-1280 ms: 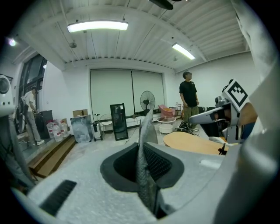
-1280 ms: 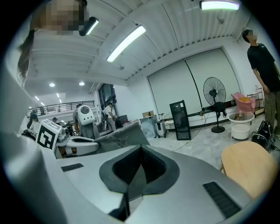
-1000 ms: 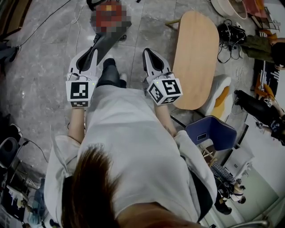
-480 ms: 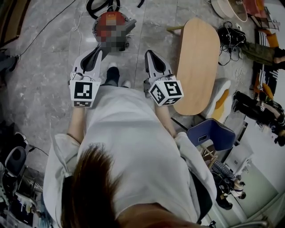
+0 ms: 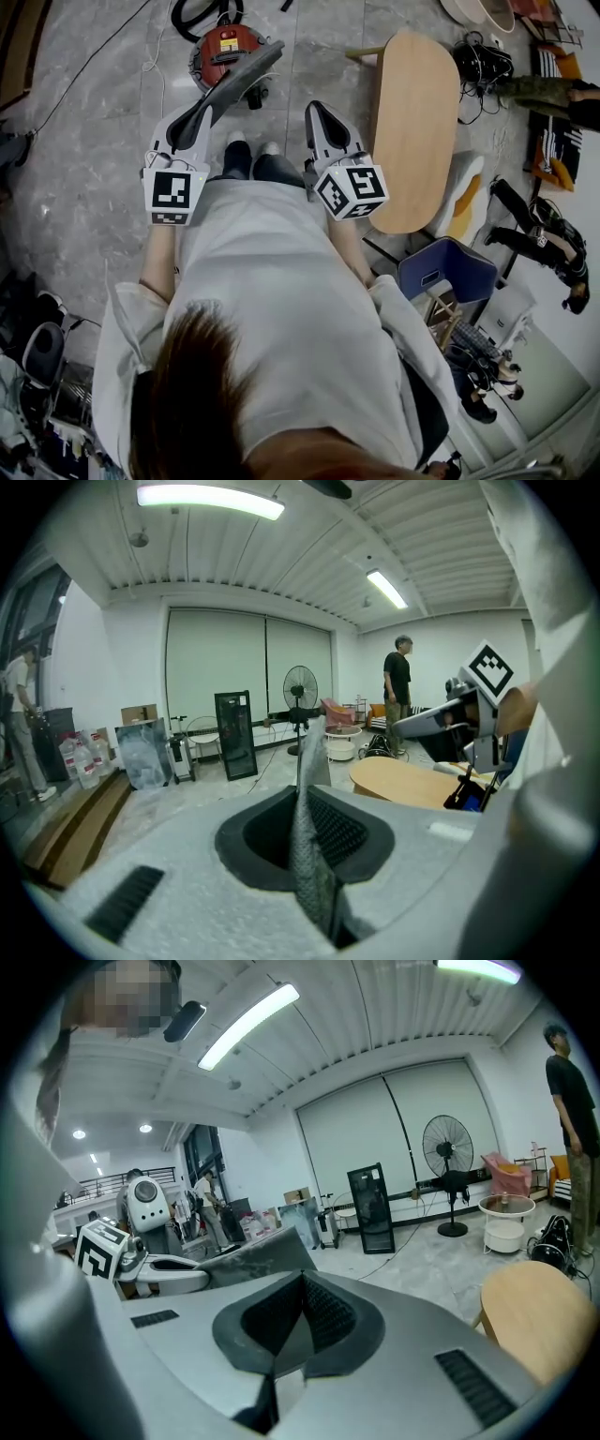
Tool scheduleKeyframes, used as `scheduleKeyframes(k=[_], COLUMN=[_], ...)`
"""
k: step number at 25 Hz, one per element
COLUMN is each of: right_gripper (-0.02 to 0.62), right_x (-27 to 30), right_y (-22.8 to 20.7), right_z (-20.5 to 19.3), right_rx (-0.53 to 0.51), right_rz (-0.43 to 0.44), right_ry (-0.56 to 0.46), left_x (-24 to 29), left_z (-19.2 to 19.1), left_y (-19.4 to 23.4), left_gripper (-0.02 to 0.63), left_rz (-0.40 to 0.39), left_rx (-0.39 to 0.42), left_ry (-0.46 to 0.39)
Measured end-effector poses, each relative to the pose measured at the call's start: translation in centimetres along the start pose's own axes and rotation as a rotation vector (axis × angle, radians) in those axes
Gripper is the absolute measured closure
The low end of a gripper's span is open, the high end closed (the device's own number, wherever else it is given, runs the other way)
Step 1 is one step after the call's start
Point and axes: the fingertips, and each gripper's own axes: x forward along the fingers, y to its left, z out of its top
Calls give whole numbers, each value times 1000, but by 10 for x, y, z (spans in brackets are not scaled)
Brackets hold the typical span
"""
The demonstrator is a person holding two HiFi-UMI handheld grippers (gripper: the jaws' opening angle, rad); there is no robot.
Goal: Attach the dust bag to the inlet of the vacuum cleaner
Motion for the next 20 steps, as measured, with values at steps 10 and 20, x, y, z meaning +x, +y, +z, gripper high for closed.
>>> scheduleKeyframes(k=[10, 20], right_gripper=[594, 593], right_x=[15, 35], right_y=[2, -9], right_z=[10, 37], right_rx=[-32, -67], right_rz=[48, 140], right_ry=[-3, -47], left_x=[3, 22], left_z=[4, 13], left_y=[-7, -17], left_gripper=[566, 566], left_rz=[-15, -74], left_rx=[9, 48], left_ry=[-8, 22])
